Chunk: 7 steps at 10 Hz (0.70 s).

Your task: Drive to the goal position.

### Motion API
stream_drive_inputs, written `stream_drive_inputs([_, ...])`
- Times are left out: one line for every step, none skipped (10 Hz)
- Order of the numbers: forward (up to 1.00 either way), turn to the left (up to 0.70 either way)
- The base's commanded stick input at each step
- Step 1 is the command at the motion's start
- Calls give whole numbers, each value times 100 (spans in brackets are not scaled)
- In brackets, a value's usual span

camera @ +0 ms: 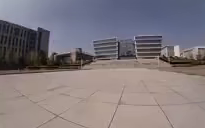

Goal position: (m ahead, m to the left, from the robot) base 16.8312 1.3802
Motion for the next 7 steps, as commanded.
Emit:
stream_drive_inputs([70, 0])
stream_drive_inputs([70, 0])
stream_drive_inputs([70, 0])
stream_drive_inputs([70, 0])
stream_drive_inputs([70, 0])
stream_drive_inputs([70, 0])
stream_drive_inputs([70, 0])
